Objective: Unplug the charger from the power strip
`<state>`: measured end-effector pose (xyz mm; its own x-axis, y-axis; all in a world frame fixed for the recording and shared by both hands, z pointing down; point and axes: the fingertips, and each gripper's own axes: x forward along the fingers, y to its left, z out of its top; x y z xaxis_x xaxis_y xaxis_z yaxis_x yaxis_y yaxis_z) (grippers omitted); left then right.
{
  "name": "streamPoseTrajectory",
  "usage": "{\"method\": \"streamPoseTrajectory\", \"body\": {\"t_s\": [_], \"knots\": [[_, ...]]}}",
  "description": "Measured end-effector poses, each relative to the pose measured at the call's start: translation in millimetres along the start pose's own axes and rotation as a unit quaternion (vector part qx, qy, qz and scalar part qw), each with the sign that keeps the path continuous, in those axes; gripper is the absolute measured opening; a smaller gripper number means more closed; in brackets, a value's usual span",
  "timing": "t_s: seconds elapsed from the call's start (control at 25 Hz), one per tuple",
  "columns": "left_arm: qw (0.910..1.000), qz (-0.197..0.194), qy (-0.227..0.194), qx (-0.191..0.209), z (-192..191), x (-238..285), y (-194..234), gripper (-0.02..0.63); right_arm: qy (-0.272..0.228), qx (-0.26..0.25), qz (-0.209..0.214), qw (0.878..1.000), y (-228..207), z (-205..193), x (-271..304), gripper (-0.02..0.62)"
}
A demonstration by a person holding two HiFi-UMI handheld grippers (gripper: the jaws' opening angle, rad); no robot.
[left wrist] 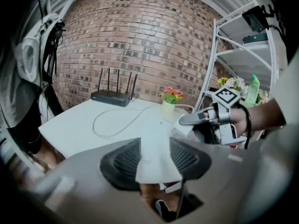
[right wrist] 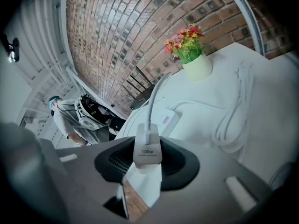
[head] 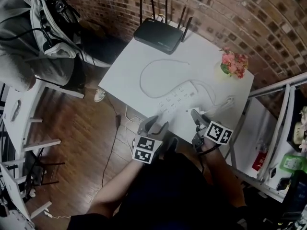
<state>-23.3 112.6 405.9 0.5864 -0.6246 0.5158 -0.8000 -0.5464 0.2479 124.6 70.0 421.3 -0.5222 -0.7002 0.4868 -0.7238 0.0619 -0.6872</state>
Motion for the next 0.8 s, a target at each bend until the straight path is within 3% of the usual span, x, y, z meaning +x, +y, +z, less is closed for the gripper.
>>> {"method": "streamPoseTrajectory", "body": {"t_s": [0.36,0.8], "knots": [[0.9999,-0.010,0.010,0.000,-7,1,-13,0.193,0.014,0.043,-0.026,0.999,-37,-21,1,0.144],[0.9998,-0.014,0.011,-0.003,-10,0,-17,0.193,0.032,0.024,-0.065,0.997,-54,-29,-1,0.158]]}}
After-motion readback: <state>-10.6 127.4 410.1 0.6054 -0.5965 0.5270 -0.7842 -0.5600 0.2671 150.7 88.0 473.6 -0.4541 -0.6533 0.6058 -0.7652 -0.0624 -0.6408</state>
